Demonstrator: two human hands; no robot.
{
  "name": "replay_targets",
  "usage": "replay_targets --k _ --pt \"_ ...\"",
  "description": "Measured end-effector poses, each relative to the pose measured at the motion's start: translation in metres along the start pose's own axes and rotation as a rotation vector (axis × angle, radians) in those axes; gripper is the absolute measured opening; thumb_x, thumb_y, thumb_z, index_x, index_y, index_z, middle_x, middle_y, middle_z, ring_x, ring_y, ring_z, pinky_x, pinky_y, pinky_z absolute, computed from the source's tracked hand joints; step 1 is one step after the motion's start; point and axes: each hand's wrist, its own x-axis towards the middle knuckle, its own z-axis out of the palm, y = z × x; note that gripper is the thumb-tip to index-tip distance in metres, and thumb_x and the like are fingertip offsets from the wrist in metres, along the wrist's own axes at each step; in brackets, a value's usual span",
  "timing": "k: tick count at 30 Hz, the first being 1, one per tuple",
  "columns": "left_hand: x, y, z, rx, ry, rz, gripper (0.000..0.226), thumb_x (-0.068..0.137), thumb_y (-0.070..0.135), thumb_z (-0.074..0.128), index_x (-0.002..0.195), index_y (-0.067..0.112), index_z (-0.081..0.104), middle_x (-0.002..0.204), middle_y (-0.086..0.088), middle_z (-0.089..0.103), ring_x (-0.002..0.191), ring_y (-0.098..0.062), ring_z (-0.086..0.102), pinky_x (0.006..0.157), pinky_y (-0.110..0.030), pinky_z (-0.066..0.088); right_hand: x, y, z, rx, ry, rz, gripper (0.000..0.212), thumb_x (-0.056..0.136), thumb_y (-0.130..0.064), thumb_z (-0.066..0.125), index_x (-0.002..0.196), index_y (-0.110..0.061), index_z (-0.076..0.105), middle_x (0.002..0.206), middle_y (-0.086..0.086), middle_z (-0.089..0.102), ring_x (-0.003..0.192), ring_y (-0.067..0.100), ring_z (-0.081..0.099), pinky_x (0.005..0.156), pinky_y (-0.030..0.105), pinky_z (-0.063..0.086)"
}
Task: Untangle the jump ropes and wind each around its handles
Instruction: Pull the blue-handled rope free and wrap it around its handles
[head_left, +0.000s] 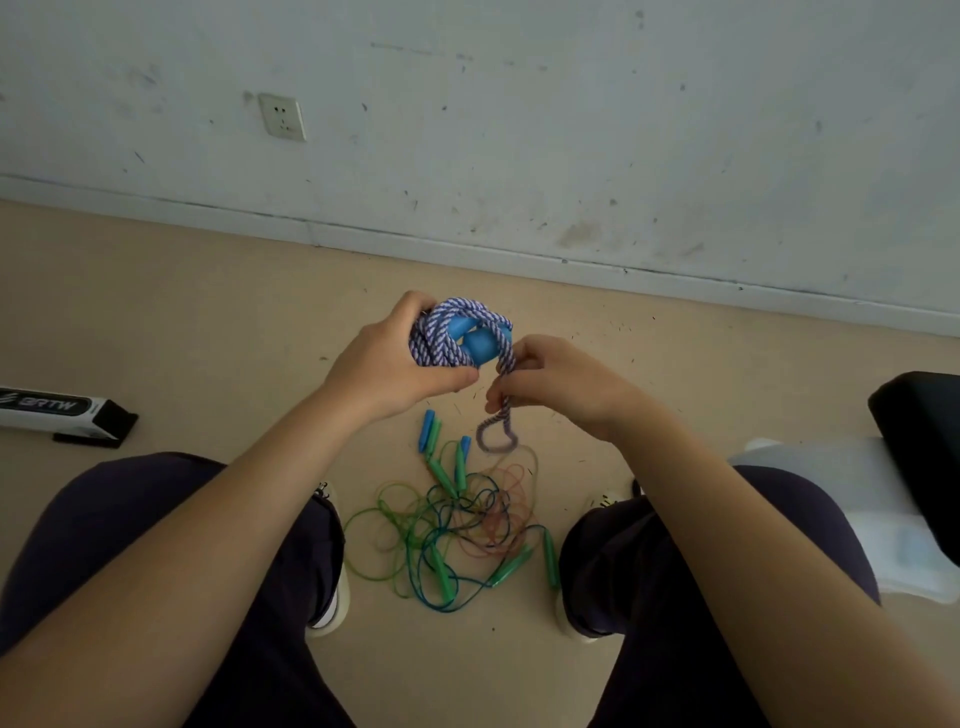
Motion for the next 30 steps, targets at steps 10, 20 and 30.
replay_targets --k 10,20,30 --pt "0.000 0.009 -0.008 -0.202 0.067 -0.053 0.057 0.072 0.034 0.088 0.117 0.027 0.053 0.089 0.014 0.068 0.061 0.007 0.065 0.049 -0.011 0.045 0.000 -0.010 -0.006 0.142 0.200 -0.066 0.037 0.100 -0.036 0.052 0.073 -0.012 0.059 0.049 0.000 0.032 0.040 0.010 0.023 0.041 0.019 0.023" --pt "0.000 0.002 -0.003 -0.106 0.037 -0.034 0.065 0.066 0.049 0.087 0.118 0.034 0.051 0.101 0.017 0.068 0.082 -0.002 0.069 0.084 -0.036 0.057 0.006 -0.002 -0.008 0.224 0.224 -0.052 0.029 0.101 -0.032 0.052 0.094 -0.006 0.064 0.066 0.006 0.064 0.047 0.017 0.052 0.049 0.027 0.045" --pt "0.003 -0.006 -0.002 -0.051 0.011 -0.035 0.066 0.055 0.064 0.081 0.109 0.041 0.051 0.090 0.015 0.073 0.081 -0.007 0.071 0.080 -0.044 0.058 0.010 -0.002 -0.017 -0.058 0.235 -0.047 0.027 0.091 -0.036 0.067 0.105 -0.014 0.069 0.051 -0.015 0.046 0.038 0.000 0.042 0.040 0.012 0.030"
